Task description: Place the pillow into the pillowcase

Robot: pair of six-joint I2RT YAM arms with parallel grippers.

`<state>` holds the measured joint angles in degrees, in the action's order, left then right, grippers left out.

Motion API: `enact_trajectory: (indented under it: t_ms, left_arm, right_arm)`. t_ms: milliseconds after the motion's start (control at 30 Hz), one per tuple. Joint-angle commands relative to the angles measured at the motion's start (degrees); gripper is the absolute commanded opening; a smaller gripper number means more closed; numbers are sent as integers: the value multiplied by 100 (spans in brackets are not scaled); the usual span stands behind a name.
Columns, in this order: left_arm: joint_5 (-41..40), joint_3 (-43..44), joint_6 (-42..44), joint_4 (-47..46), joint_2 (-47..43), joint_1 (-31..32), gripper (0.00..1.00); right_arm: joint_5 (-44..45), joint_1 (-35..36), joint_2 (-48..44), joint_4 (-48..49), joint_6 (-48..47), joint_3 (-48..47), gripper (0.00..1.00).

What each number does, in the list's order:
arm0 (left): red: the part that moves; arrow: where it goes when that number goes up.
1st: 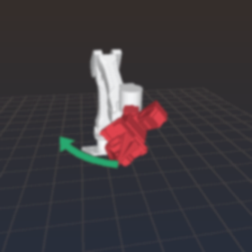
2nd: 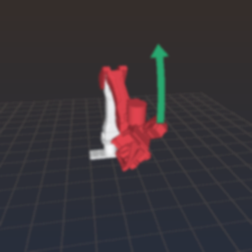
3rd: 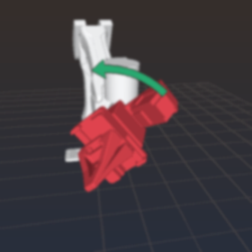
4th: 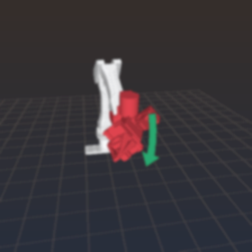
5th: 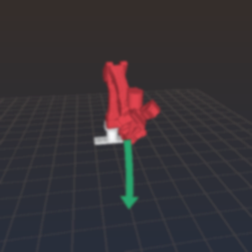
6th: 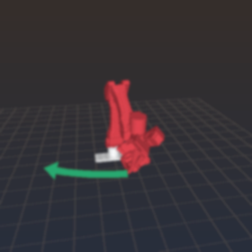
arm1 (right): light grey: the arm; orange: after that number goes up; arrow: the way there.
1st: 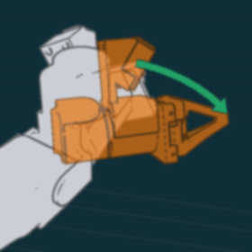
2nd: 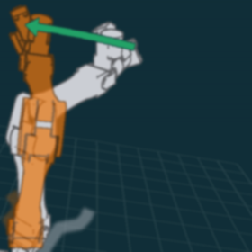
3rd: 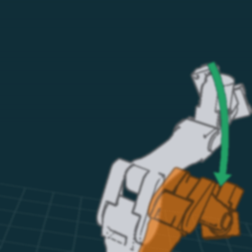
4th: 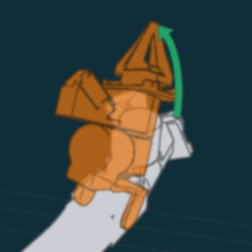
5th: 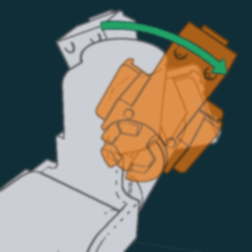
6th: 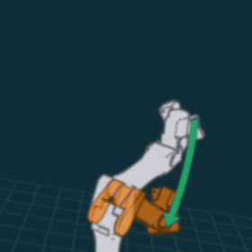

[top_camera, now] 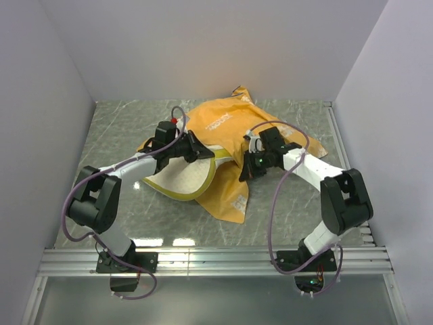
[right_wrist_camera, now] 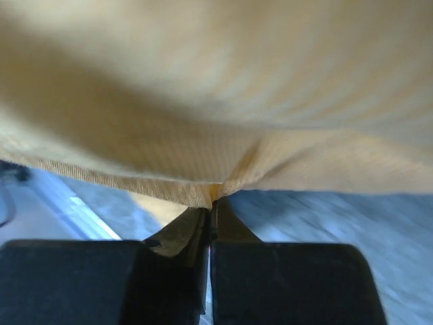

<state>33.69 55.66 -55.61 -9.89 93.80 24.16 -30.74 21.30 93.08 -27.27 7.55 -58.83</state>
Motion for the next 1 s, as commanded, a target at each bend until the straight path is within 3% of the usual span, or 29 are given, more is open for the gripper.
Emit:
enact_trajectory:
  t_ms: [0, 133, 267, 367, 500, 567, 600, 633, 700, 733, 800, 833, 900, 967]
  left_arm:
    - [103, 296, -406, -944, -142, -245, 0]
    - [6, 323, -590, -1278, -266, -210, 0]
    - [-336, 358, -364, -938, -292, -96, 0]
    - [-521, 95, -21, -665, -187, -17, 0]
    - [-548, -485, 524, -77, -256, 150, 0]
    - [-513, -442, 1392, 354, -283, 413, 0]
    - [-461, -355, 1717, 678, -266, 501, 1]
    - [-295, -136, 2373, 1230, -240, 641, 14]
    - [274, 137, 3105, 1908, -204, 704, 28]
    - [400, 495, 3979, 2799, -213, 739, 42]
    - [750, 753, 4828, 3535, -361, 730, 56]
    - [875, 823, 5763, 3895, -658, 687, 66]
    - [964, 789, 6394, 4529, -1046, 642, 75]
    - [1042, 780, 6879, 4846, -1591, 459, 80]
  right_arm:
    - [-1054, 181, -789, 836, 342, -391, 0]
    - [-2135, 1275, -1362, 1276, 361, -717, 0]
    - [-3022, 2410, -1678, 559, -339, -632, 0]
    - [-3428, 2467, -1819, 529, -439, -87, 0]
    - [-3290, 2081, -1916, -85, -1018, 222, 0]
    - [-3237, 1888, -1995, -278, -1002, 301, 14]
    - [-3236, 1652, -2039, -340, -1010, 354, 46]
    - [-3202, 1536, -2074, -489, -1071, 320, 60]
    - [-3105, 1247, -2136, -1260, -1612, -21, 80]
    - [-3044, 871, -2136, -1968, -1921, -215, 82]
    - [-2886, 526, -2057, -2657, -2809, -976, 82]
    - [-2693, 168, -1978, -3235, -3038, -1260, 82]
    - [-2420, -133, -1698, -3399, -3181, -1988, 82]
    - [-1395, -267, -1522, -2665, -2457, -2281, 82]
